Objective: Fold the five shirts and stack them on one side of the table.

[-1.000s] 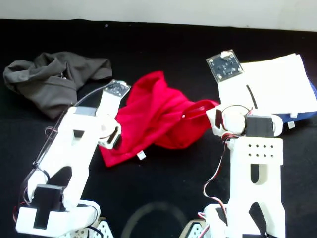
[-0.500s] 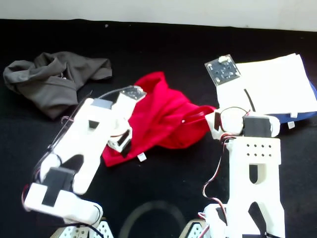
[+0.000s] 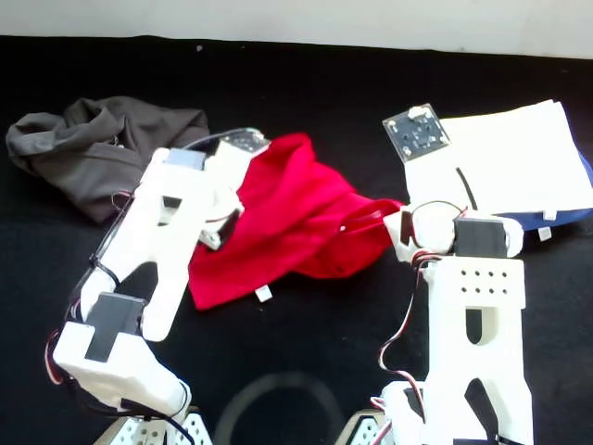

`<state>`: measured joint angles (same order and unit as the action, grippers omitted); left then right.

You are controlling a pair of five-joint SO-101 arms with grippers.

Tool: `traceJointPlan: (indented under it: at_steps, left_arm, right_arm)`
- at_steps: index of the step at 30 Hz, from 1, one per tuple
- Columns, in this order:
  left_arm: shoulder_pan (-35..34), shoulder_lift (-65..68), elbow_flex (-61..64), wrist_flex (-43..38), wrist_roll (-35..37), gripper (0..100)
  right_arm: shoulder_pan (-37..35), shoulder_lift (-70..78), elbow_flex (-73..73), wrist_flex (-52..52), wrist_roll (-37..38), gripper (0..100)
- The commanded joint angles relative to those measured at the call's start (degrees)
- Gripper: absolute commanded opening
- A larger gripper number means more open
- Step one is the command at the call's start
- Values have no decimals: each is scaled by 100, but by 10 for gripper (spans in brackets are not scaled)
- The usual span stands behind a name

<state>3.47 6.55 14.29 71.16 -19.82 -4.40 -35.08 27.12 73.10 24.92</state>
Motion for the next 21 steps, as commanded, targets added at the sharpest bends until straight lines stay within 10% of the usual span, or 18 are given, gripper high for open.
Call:
traceJointPlan:
  at_steps: [1, 10, 21]
  left_arm:
    - [-338, -31, -576, 70, 18, 10]
    - [-2158, 13, -2607, 0, 0, 10]
    - [-2343, 1033, -3073, 62, 0, 149]
  right_arm:
    - [4, -163, -13, -145, 44, 6]
    - [-4, -189, -13, -409, 9, 6]
    - [-576, -690, -75, -101, -308, 6]
